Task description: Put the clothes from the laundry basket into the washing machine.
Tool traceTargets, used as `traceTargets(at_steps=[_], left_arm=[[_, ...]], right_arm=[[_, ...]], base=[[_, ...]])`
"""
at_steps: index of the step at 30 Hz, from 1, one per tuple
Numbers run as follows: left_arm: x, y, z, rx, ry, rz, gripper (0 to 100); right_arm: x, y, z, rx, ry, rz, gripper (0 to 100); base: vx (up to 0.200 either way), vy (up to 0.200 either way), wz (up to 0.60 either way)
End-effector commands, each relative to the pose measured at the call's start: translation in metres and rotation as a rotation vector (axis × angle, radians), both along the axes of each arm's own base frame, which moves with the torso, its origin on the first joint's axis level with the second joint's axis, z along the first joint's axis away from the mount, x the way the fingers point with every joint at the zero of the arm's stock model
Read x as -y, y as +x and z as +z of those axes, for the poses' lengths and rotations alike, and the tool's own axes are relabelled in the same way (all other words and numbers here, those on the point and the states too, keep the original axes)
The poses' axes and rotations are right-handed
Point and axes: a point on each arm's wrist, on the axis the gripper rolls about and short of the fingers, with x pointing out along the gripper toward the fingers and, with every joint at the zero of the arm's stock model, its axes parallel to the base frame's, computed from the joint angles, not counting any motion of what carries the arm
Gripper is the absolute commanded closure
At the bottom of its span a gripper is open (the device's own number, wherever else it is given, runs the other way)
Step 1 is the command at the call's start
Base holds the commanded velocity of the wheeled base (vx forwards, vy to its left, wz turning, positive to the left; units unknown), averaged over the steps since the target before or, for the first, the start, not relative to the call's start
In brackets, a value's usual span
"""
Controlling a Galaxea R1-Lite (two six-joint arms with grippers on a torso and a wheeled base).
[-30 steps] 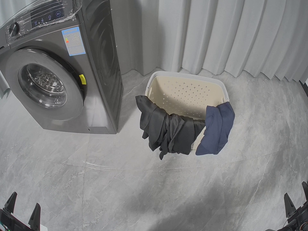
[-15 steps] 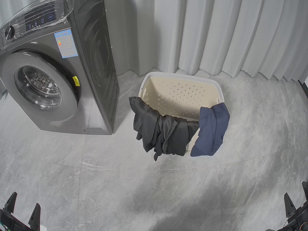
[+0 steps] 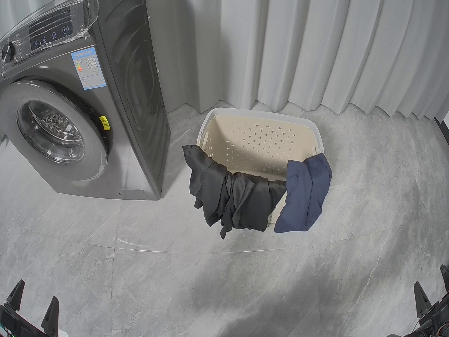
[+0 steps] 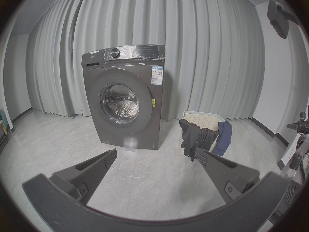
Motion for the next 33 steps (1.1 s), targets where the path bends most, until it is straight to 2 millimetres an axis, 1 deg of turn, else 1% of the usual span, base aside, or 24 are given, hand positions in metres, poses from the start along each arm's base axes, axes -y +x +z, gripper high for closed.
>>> traceTargets(at_steps=[1, 6, 18, 27, 33], left_arm=[[0.0, 0.0002, -0.0048, -0.003, -0.001, 0.0, 0], [0.0, 0.0002, -0.0048, -0.003, -0.001, -0.001, 0], [0.0, 0.0003, -0.0048, -0.004, -0.001, 0.0, 0], [0.0, 0.0003, -0.0049, -0.006, -0.001, -0.003, 0], [0.0, 0.0003, -0.0049, -0.006, -0.001, -0.003, 0]], right_arm=[[0.0, 0.0013, -0.0049, -0.017, 0.0, -0.001, 0], [0.0, 0.0013, -0.0049, -0.017, 0.0, 0.001, 0], [0.0, 0.0013, -0.0049, -0.017, 0.0, 0.001, 0], [0.0, 0.0013, -0.0049, -0.017, 0.0, 0.001, 0], [0.0, 0.0013, -0.0049, -0.017, 0.0, 0.001, 0]], base=[[0.2, 0.0, 0.0], [0.2, 0.0, 0.0], [0.0, 0.0, 0.0], [0.0, -0.2, 0.0], [0.0, 0.0, 0.0]])
